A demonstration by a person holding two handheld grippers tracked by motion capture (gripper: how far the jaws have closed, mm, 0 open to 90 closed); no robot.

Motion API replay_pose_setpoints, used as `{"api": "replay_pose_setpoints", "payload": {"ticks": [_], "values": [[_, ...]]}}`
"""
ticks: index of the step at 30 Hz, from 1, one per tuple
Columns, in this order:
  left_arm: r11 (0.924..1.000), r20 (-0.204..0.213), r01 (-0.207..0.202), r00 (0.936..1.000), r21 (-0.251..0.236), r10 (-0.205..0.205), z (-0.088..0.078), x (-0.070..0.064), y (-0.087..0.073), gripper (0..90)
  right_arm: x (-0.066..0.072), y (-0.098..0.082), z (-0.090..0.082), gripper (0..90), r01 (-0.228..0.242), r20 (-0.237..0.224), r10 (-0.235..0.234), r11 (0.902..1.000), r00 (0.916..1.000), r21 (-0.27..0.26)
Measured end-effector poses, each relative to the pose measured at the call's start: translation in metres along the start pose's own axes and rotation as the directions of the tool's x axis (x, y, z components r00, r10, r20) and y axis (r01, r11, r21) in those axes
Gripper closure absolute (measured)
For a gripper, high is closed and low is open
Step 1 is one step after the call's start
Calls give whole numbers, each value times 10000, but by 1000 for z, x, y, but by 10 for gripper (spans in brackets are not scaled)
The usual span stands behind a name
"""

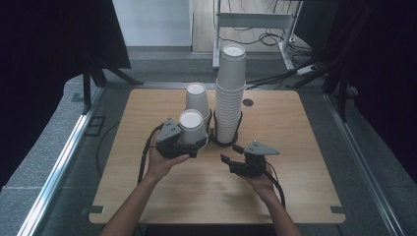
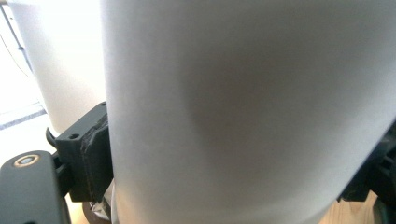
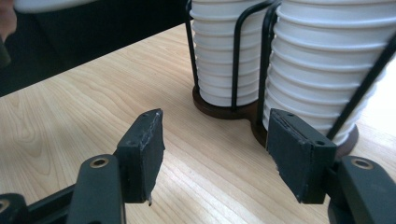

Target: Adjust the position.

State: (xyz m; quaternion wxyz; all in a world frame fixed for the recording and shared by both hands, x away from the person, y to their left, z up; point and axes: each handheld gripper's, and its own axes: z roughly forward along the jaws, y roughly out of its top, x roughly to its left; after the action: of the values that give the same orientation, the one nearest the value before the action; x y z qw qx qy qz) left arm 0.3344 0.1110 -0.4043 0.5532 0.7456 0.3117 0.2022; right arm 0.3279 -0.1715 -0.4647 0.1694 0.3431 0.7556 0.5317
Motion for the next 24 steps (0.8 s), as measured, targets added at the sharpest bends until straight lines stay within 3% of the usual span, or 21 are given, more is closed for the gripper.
{"api": "replay_pose_setpoints", "payload": {"ticks": [9,12,14,24], "values": [[9992,51,136,9999,368,-138,-2,-14,-27,128,-6,-5,-12,367,-218,164,220,9997,9996,-128],[9984,-39,-20,10000,567,23,-1,-19,-31,128,-8,-6,-15,366,-367,153,370,9991,9992,-219],[9982,-7,140,9999,590,-140,-2,-20,-34,128,-7,-6,-18,367,-448,166,453,9986,9988,-267],[9971,12,101,9999,759,-103,-7,-24,-42,128,-5,-15,-14,365,-296,69,296,9995,9995,-82]]}}
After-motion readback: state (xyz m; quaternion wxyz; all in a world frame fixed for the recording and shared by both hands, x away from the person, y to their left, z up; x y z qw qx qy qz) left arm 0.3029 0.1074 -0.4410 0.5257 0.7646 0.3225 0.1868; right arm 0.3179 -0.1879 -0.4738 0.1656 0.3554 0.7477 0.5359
